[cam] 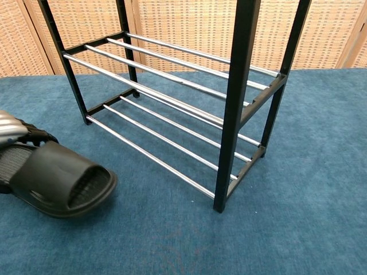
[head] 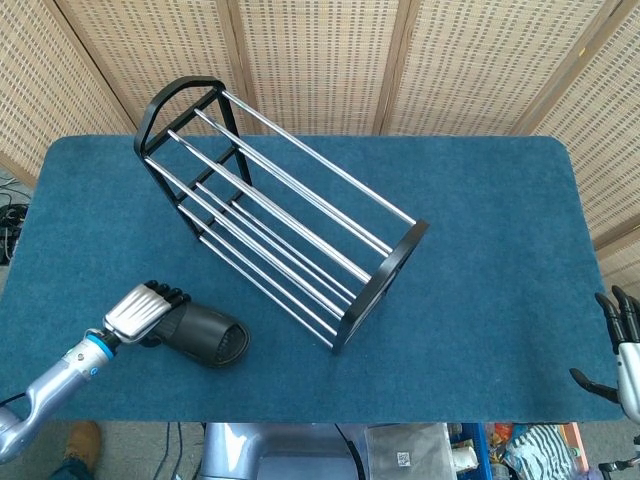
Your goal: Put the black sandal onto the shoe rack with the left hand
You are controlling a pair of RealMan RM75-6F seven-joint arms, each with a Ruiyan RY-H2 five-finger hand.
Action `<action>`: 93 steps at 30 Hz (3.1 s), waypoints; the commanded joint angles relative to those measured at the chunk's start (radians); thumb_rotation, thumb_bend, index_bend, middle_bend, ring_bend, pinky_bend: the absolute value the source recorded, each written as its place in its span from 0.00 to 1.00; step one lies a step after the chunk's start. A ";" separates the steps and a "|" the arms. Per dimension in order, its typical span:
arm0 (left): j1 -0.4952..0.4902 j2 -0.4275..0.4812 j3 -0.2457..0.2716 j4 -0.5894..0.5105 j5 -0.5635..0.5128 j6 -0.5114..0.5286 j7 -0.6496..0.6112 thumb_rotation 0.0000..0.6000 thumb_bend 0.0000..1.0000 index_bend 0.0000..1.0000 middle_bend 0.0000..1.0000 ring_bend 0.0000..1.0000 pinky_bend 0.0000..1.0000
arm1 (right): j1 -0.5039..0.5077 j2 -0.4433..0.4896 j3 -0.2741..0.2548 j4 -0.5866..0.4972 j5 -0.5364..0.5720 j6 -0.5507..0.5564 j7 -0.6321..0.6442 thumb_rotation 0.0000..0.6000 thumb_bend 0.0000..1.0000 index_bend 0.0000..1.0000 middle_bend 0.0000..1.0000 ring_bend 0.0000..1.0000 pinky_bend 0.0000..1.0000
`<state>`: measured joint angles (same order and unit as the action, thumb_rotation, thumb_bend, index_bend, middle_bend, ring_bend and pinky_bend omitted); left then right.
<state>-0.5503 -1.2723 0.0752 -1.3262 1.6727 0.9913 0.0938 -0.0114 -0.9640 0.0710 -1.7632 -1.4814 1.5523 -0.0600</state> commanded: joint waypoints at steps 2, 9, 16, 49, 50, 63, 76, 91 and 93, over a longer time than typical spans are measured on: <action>0.055 0.080 0.020 -0.034 0.008 0.091 -0.012 1.00 0.13 0.50 0.43 0.37 0.45 | -0.002 0.002 -0.003 -0.002 -0.005 0.002 0.004 1.00 0.00 0.00 0.00 0.00 0.00; 0.144 0.247 0.021 -0.158 -0.063 0.193 0.037 1.00 0.13 0.50 0.43 0.37 0.45 | -0.008 0.006 -0.012 -0.008 -0.026 0.011 0.008 1.00 0.00 0.00 0.00 0.00 0.00; 0.193 0.363 0.002 -0.260 -0.059 0.315 -0.022 1.00 0.13 0.50 0.43 0.37 0.45 | -0.011 0.009 -0.016 -0.010 -0.036 0.016 0.013 1.00 0.00 0.00 0.00 0.00 0.00; -0.352 0.177 -0.383 -0.843 -1.316 0.336 0.816 1.00 0.14 0.50 0.43 0.37 0.45 | -0.006 0.045 -0.013 -0.002 -0.025 -0.001 0.105 1.00 0.00 0.00 0.00 0.00 0.00; -0.367 0.163 -0.393 -0.839 -1.331 0.352 0.822 1.00 0.15 0.50 0.43 0.37 0.45 | -0.007 0.046 -0.012 -0.002 -0.025 0.000 0.109 1.00 0.00 0.00 0.00 0.00 0.00; -0.482 0.103 -0.514 -0.780 -1.600 0.452 0.871 1.00 0.14 0.50 0.43 0.37 0.45 | -0.005 0.056 -0.009 0.007 -0.015 -0.007 0.142 1.00 0.00 0.00 0.00 0.00 0.00; -0.591 0.019 -0.599 -0.597 -1.785 0.442 0.905 1.00 0.15 0.50 0.43 0.37 0.45 | 0.000 0.065 -0.004 0.010 0.003 -0.023 0.168 1.00 0.00 0.00 0.00 0.00 0.00; -0.618 -0.038 -0.630 -0.438 -1.860 0.333 0.899 1.00 0.15 0.50 0.43 0.37 0.45 | 0.008 0.068 -0.002 0.011 0.016 -0.043 0.175 1.00 0.00 0.00 0.00 0.00 0.00; -0.624 -0.038 -0.631 -0.432 -1.858 0.334 0.904 1.00 0.15 0.50 0.43 0.37 0.45 | 0.009 0.069 -0.002 0.012 0.019 -0.047 0.175 1.00 0.00 0.00 0.00 0.00 0.00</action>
<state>-1.1708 -1.3097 -0.5546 -1.7615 -0.1869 1.3241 0.9951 -0.0027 -0.8954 0.0688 -1.7517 -1.4631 1.5062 0.1148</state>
